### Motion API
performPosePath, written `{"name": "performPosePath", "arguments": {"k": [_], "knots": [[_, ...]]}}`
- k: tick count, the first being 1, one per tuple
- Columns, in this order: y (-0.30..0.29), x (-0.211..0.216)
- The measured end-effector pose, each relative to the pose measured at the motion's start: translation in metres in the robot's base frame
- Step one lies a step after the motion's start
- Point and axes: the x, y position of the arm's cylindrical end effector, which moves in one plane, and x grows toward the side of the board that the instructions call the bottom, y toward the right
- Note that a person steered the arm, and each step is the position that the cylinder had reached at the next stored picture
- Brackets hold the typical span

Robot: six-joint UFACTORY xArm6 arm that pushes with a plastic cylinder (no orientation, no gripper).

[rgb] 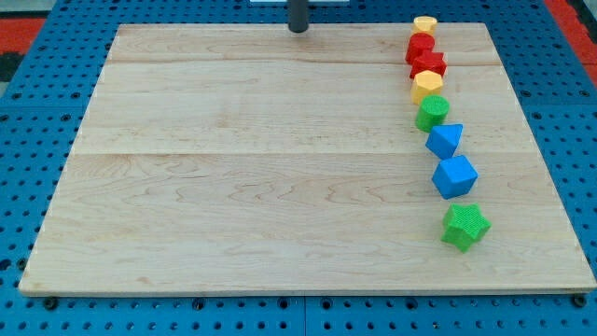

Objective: Move your arm o the left of the heart

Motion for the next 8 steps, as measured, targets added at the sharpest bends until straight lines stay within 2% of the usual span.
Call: {"name": "performPosePath", "arguments": {"k": [1,8], "knots": [[0.048,-0.002],[0.108,-0.003]]}}
